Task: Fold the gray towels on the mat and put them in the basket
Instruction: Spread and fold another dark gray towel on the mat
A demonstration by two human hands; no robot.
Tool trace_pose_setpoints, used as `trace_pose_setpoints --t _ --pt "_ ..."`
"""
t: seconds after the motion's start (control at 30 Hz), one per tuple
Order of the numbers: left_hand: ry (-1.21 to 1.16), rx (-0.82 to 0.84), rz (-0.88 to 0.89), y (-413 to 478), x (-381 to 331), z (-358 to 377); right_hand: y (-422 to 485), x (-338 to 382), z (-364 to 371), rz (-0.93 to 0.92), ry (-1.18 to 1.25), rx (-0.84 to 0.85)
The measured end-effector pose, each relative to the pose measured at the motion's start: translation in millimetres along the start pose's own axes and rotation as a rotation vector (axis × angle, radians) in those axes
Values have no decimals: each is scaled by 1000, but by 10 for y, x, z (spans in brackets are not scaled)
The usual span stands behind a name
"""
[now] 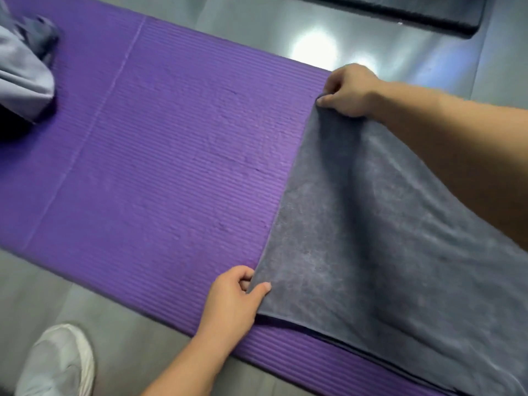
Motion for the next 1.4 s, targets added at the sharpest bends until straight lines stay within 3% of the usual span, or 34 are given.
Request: trace_pose_setpoints --t 0.27,0.4,0.53,0.63,0.93,1.13,1.27,1.4 --pt "-349 -273 -56 338 264 -744 364 623 -165 21 118 -186" --pt "-488 -364 55 352 132 -1055 462 947 -178 -41 195 -241" --pt "-416 -210 227 219 -217 -923 354 1030 -238 -142 166 -54" --pt "-264 -32 316 116 -456 -585 66 794 -476 -174 184 -43" --pt "36 224 594 -294 -914 440 -1001 -487 -1033 -95 481 -169" --pt "94 340 625 -547 -1004 1046 -1478 -1333 -984 80 730 -356" --pt "170 379 641 -688 -1073 1503 -1677 -1857 -887 214 749 -530" --pt "319 381 640 -740 -1062 1928 -1761 -2288 -650 303 752 -555"
Point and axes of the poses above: each hand's wrist, its own y-axis towards the middle knuckle, its own z-axis out of the palm, x = y × z, the point moved 6 cm from there along y, towards the middle knuckle, and after that the axes turned 5 degrees about x, right-handed, at the moved point
